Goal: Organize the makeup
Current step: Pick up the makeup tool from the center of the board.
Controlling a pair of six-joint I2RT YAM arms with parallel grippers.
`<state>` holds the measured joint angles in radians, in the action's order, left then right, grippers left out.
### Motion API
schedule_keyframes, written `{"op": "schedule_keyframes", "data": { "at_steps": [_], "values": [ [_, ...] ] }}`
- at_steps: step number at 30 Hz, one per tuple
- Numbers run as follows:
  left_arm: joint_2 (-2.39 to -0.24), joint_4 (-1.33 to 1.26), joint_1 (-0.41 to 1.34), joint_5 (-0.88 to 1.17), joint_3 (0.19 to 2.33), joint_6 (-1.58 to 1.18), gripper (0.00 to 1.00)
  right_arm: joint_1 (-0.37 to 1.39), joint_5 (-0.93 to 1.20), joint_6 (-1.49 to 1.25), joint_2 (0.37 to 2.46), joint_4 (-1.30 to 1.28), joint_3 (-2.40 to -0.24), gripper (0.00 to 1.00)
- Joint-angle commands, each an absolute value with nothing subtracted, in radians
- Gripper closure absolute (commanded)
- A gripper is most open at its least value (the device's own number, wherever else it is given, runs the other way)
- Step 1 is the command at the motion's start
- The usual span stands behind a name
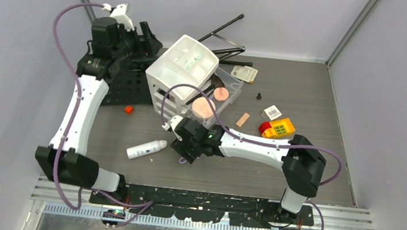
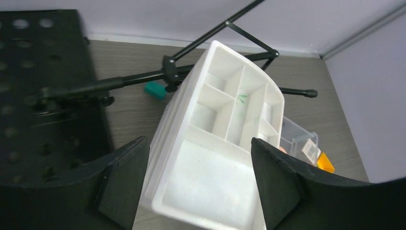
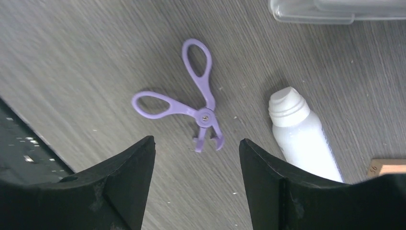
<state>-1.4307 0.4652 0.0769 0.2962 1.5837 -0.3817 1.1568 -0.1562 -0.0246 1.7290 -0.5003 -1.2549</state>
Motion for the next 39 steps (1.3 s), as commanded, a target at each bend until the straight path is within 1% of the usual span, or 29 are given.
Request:
{"op": "schedule_keyframes", "data": {
  "at_steps": [1, 8, 14, 25, 28, 33, 39],
  "values": [
    [-1.299, 0.501, 0.078, 0.091, 1.520, -0.364, 0.19, 1.157, -0.236, 0.039, 1.762, -0.532, -1.307, 0.30],
    [-1.205, 0.550, 0.078, 0.064, 1.456, -0.320, 0.17, 1.157, -0.256, 0.101, 1.805, -0.552, -1.316, 0.30],
    [-1.191, 0.545, 0.079, 0.047, 1.451, -0.302, 0.15, 1.157, -0.243, 0.149, 1.848, -0.573, -1.343, 0.30],
    [-1.163, 0.538, 0.078, 0.012, 1.438, -0.288, 0.14, 1.157, -0.221, 0.181, 1.950, -0.609, -1.397, 0.38],
    [-1.157, 0.529, 0.078, 0.008, 1.430, -0.287, 0.14, 1.156, -0.219, 0.185, 1.963, -0.612, -1.398, 0.42],
    [-1.153, 0.524, 0.078, 0.007, 1.428, -0.288, 0.13, 1.155, -0.210, 0.177, 1.990, -0.619, -1.399, 0.52],
    [-1.136, 0.508, 0.079, 0.008, 1.416, -0.287, 0.13, 1.156, -0.199, 0.159, 1.996, -0.624, -1.401, 0.59]
  ]
}}
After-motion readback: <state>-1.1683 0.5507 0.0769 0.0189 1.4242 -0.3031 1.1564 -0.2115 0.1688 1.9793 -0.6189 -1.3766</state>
